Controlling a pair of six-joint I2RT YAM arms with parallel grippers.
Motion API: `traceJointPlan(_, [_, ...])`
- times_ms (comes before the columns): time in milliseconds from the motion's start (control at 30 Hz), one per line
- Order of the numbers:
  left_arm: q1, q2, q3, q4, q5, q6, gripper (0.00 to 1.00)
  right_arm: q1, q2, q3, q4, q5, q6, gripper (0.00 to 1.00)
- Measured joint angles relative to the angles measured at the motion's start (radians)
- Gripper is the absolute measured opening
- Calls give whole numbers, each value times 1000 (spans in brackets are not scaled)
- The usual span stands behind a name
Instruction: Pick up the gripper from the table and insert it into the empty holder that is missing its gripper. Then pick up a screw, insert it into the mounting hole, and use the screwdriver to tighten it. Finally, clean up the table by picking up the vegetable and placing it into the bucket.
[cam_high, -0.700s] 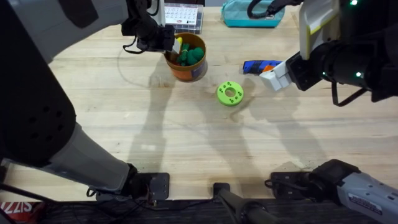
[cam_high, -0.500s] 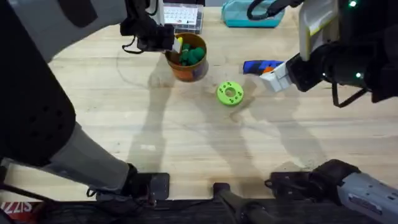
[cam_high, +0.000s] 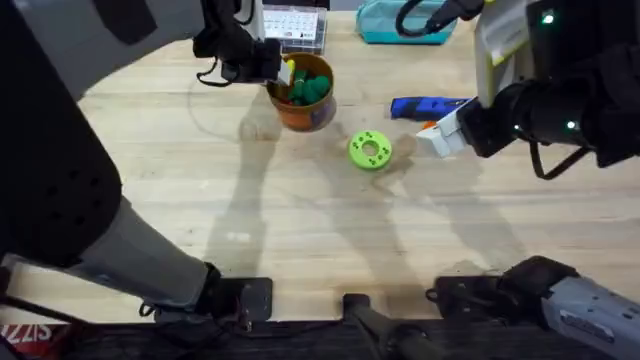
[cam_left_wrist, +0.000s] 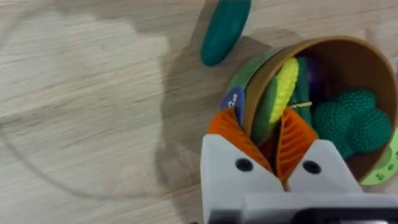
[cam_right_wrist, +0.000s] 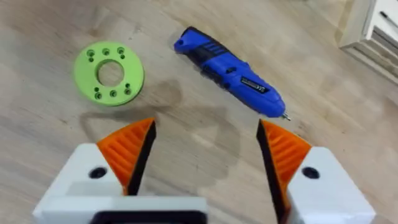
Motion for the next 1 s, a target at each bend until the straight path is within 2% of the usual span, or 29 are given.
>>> traceJointPlan(67, [0,0,0,-2,0,0,42,0,5,0,1,-5,3,907])
traceJointPlan(233, [0,0,0,-7,1,-3,42,0,14,0,2,-9,5,895])
traceJointPlan(433, [0,0,0,-11,3,-3,42,0,27,0,2,-10,8,989])
traceJointPlan(733, [0,0,0,-3,4,-3,63,0,27,0,3,-12,8,993])
traceJointPlan(767, [0,0,0,-4,4,0,138,0,27,0,3,-12,8,993])
traceJointPlan(900, [-3,0,10,-23,8,-6,620,0,27,0,3,-12,8,993])
traceJointPlan(1000, [-3,0,32,-56,9,-9,817,0,27,0,4,-12,8,993])
